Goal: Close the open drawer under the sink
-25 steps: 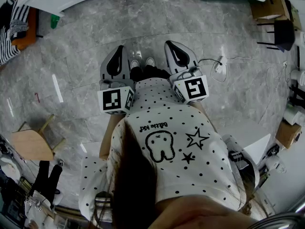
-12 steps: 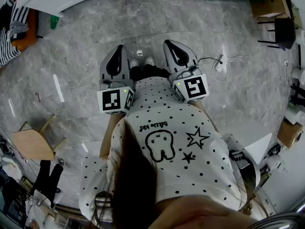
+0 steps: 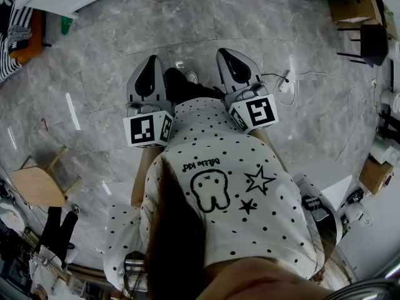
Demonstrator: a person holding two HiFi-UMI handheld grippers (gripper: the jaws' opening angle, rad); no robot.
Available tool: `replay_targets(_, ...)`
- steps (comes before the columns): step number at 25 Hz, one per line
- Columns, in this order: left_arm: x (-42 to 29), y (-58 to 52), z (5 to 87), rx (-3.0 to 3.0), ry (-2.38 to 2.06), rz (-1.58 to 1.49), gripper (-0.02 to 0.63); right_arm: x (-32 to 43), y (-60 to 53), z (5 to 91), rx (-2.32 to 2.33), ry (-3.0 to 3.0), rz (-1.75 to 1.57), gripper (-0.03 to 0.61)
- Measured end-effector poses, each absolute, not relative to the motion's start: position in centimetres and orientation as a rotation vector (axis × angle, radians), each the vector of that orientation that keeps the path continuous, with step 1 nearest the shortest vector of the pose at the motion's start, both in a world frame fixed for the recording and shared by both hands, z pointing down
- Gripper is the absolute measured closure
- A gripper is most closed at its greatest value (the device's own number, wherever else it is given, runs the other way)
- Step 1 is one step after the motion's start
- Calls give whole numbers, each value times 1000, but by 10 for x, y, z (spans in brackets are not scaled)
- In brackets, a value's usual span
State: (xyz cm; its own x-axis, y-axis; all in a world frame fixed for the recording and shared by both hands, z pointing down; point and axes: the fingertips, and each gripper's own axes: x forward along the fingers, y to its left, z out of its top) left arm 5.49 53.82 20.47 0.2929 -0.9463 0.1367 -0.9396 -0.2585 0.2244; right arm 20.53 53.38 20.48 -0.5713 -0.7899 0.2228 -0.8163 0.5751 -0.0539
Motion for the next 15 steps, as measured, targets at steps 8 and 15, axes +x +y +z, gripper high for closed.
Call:
replay_targets(8, 21, 489, 209, 2253, -1782, -26, 606, 186, 486, 217, 1324, -2620, 253, 566)
replay_targets(15, -40, 376, 213, 2261, -1721, -28, 606, 122, 371, 217, 1374, -2587, 269, 565)
